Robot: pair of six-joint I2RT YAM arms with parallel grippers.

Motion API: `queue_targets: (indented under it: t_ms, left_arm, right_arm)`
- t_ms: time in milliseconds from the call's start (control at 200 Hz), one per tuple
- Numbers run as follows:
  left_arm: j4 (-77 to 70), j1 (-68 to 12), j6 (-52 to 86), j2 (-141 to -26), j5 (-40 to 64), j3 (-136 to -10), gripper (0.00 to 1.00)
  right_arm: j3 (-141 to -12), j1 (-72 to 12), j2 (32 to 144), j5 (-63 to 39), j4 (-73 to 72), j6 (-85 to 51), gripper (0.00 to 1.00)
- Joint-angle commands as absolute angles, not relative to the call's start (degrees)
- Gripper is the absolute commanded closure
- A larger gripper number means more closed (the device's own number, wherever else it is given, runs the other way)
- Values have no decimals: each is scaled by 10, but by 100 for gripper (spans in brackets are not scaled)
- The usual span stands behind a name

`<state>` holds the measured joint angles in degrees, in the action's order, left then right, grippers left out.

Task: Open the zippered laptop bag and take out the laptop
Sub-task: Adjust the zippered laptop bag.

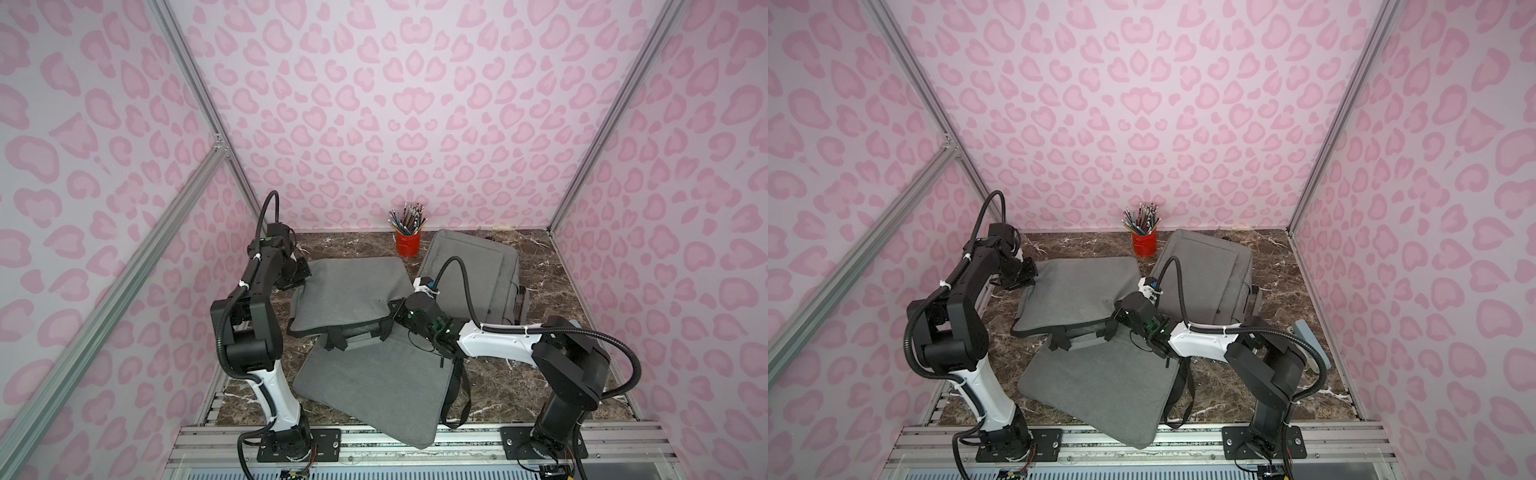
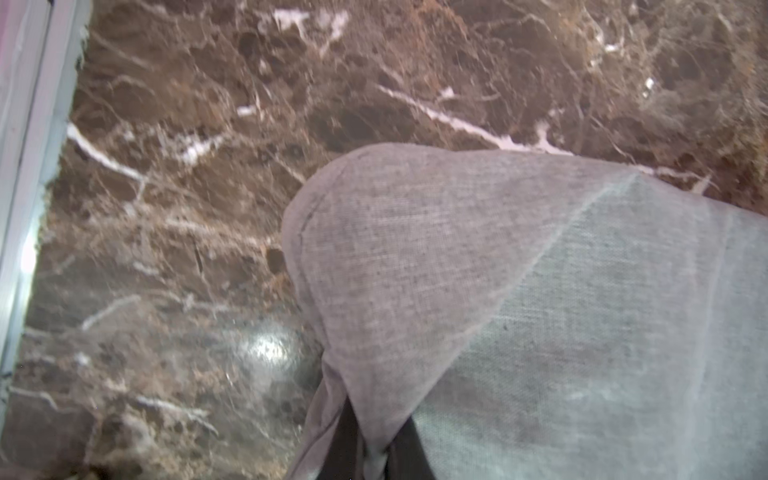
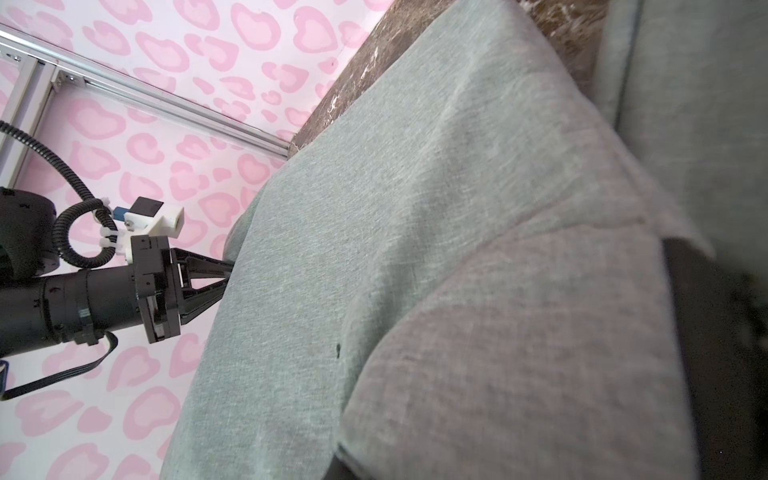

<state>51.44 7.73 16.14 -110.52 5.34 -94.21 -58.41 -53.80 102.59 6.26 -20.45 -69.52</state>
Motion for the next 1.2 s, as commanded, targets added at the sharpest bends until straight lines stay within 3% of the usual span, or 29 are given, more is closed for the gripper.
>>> queue_targets:
  t_ms: [0,395,780,900,1080,1195]
  left_arm:
    - [519,78,146,-1138,108,-983,97]
    - [565,86,118,-1250,82,-1104,87]
    - [589,95,97,-1308,72,-1167,73]
    - [597,96,92,-1316,64,-1183,66]
    - [609,97,85,-1317,50,-1203,43]
    - [618,97,78,-1310,37,-1220,34]
  right_arm:
    - [-619,-551,1056,-21,-304,-696,100]
    - [-726,-557,1163,-21,-287,-678,94]
    - [-734,-556,1174,-31,-275,-655,70]
    - [-714,-555,1146,-32,-254,-637,59]
    - [-664,-550,1083,-35,-225,-606,47]
    - [-647,-542,1047,-49,-196,-583,35]
